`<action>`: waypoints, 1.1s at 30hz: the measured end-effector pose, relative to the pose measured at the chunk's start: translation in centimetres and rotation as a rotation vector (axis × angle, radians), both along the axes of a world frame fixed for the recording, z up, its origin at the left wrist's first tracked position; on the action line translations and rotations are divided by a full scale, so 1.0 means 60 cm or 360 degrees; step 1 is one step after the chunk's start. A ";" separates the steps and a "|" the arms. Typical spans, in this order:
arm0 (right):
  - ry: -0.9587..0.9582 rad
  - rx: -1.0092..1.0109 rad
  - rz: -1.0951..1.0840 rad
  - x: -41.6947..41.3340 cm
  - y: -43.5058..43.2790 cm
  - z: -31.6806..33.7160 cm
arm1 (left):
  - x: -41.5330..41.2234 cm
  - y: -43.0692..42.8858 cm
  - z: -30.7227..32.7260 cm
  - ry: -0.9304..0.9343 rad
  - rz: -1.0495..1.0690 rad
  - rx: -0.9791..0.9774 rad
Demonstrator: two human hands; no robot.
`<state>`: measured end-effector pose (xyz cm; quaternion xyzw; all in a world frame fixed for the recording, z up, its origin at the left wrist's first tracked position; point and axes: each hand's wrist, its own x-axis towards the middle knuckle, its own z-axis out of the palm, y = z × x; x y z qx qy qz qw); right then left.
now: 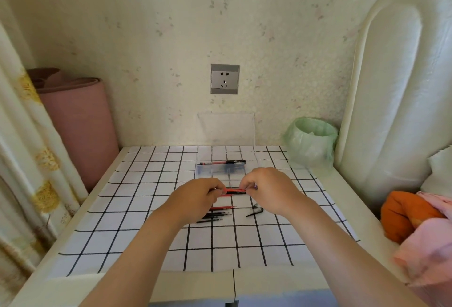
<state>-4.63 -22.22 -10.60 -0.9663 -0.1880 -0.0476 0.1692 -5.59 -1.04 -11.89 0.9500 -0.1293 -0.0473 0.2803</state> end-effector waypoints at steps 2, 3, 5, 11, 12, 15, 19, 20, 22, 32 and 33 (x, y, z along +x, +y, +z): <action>-0.0047 -0.0021 0.0027 0.001 0.000 0.000 | 0.000 -0.001 0.001 -0.0012 -0.0014 0.0030; -0.0067 -0.0017 0.0054 0.001 0.001 0.001 | -0.001 -0.002 0.002 -0.0011 -0.0028 0.0040; -0.0080 0.0016 0.0128 0.000 0.006 0.001 | -0.003 -0.008 0.001 0.0000 -0.0068 0.0032; -0.0052 0.0109 0.0132 0.000 0.009 -0.005 | 0.005 -0.014 0.000 -0.0036 -0.0077 0.0120; -0.0050 0.0067 0.0087 0.002 0.002 -0.005 | 0.006 -0.013 0.000 -0.0040 -0.0065 0.0138; -0.0050 -0.0105 -0.0022 0.009 -0.017 -0.002 | 0.007 -0.012 0.000 -0.0042 -0.0050 0.0162; 0.0032 0.0071 -0.0042 0.008 -0.023 -0.001 | 0.008 -0.016 -0.001 -0.0038 -0.0067 0.0129; 0.0033 0.0113 -0.0017 0.007 -0.021 -0.003 | 0.008 -0.019 -0.001 -0.0040 -0.0079 0.0115; 0.0094 0.0219 0.0065 0.005 -0.014 -0.007 | 0.007 -0.024 -0.002 -0.0041 -0.0111 0.0115; 0.0203 0.0166 -0.0098 0.027 -0.044 -0.028 | 0.006 -0.021 -0.007 0.0016 -0.0115 0.0166; 0.0228 0.0124 -0.0109 0.029 -0.046 -0.032 | 0.006 -0.020 -0.007 0.0036 -0.0132 0.0151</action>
